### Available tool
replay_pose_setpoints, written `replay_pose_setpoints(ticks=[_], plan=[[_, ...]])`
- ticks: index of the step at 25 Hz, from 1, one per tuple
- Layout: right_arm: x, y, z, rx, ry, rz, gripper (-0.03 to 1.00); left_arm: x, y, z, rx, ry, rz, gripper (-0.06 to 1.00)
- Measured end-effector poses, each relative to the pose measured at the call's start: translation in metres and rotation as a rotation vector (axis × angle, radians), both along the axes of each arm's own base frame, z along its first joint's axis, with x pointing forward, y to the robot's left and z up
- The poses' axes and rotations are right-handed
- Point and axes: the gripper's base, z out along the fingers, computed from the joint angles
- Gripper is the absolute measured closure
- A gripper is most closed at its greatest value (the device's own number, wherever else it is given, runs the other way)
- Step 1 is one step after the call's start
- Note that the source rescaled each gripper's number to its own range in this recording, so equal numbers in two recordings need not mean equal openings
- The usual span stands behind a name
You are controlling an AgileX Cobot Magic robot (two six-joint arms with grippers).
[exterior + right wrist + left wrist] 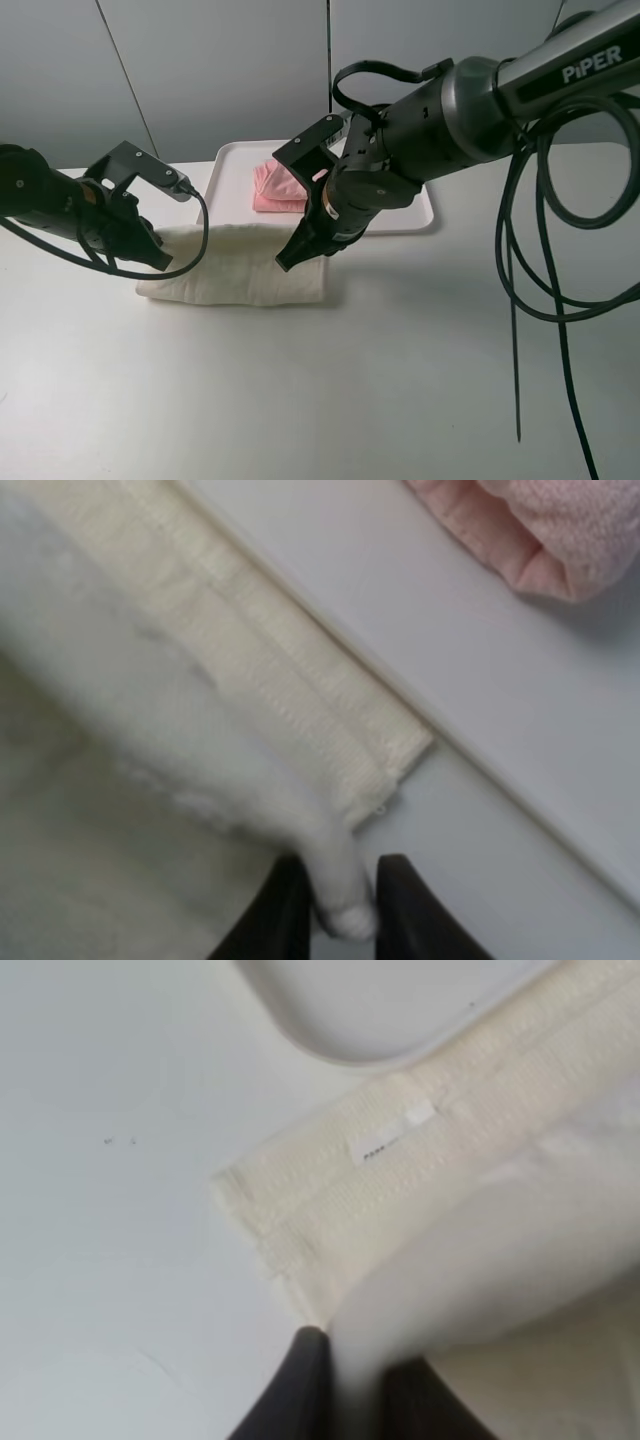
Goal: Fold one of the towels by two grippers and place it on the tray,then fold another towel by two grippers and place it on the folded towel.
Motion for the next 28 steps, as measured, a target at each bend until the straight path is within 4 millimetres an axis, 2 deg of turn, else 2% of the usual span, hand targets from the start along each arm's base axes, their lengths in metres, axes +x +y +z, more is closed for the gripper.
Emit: replay_pose_setpoints(ticks=[7,10,14,19,24,28], plan=[[0.005,-0.01,-0.003,-0.041,0.015,-0.047,0.2,0.002,0.002,0.001,-0.055,0.006,0.092,0.36],[0.004,-0.015,-0.004,-0.079,0.036,-0.079,0.06,0.002,0.007,0.001,-0.074,0.027,0.149,0.21],[0.002,-0.019,-0.004,-0.105,0.101,-0.134,0.02,0.01,0.015,0.003,-0.063,0.117,0.227,0.14],[0.01,-0.011,0.013,-0.051,0.179,-0.139,0.02,0.03,0.022,0.003,-0.03,0.285,0.308,0.05],[0.012,0.003,0.03,0.008,0.256,-0.095,0.02,0.044,0.02,0.006,-0.032,0.351,0.359,0.04],[0.011,0.009,0.037,0.029,0.308,-0.07,0.02,0.052,0.019,-0.004,-0.01,0.432,0.385,0.04]])
